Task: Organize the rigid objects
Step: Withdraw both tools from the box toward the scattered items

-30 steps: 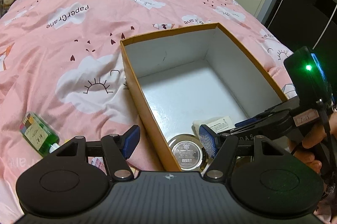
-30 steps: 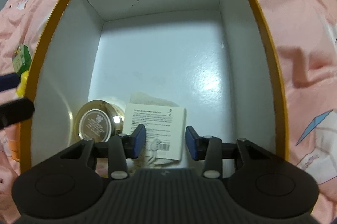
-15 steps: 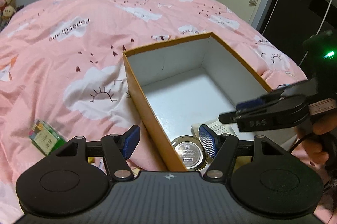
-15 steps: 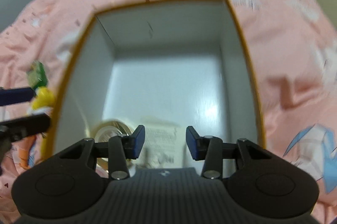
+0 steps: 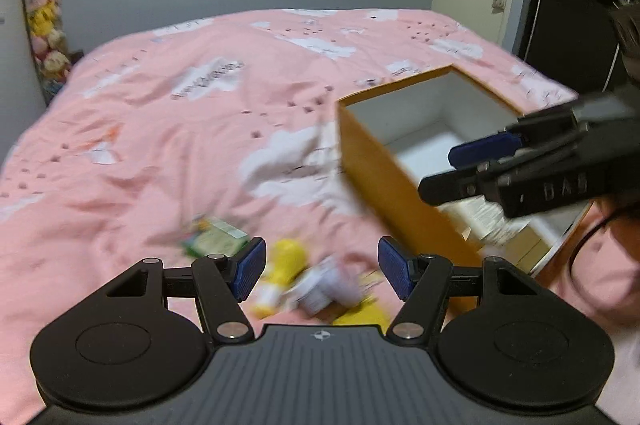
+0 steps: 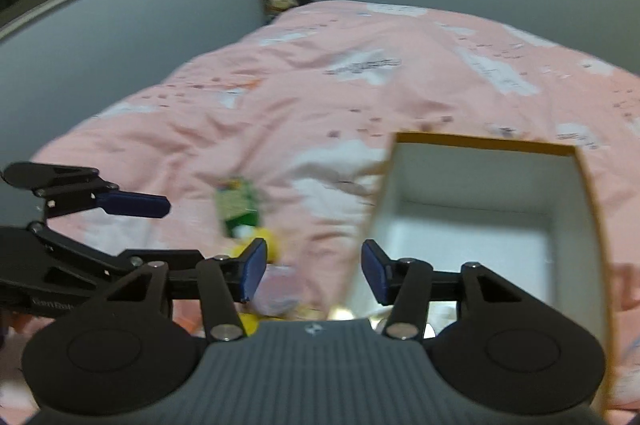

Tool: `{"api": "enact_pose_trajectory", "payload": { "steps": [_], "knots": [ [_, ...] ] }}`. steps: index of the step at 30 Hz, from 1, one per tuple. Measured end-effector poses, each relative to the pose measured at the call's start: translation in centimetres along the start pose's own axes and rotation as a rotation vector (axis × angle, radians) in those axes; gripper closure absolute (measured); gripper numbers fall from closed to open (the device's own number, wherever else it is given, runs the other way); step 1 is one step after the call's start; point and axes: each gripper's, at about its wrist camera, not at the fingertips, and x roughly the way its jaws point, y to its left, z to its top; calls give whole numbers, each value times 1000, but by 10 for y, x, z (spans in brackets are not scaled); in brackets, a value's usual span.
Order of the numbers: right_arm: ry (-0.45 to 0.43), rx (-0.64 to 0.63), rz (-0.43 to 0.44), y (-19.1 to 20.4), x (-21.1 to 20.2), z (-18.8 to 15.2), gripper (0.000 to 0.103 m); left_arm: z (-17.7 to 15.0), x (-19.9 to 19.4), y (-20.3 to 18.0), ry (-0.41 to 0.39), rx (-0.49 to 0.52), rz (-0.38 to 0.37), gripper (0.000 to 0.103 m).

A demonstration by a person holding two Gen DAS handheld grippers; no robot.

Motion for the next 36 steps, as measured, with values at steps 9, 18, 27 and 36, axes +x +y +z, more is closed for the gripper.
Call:
{"api": "enact_pose_trajectory", "payload": {
  "steps": [9, 18, 27, 36],
  "knots": [
    [90, -30, 115, 50, 50, -14, 50, -54, -33, 34, 89, 54, 136, 27],
    [246, -17, 171, 65, 101, -29, 50, -76, -40, 54, 158, 51, 195, 27],
    [333, -40, 191, 74, 131, -27, 50, -63, -39, 68, 147, 112, 266, 22],
    [405, -27, 210, 82, 159, -29, 46, -48, -28, 69, 161, 136, 229, 21]
  ]
}}
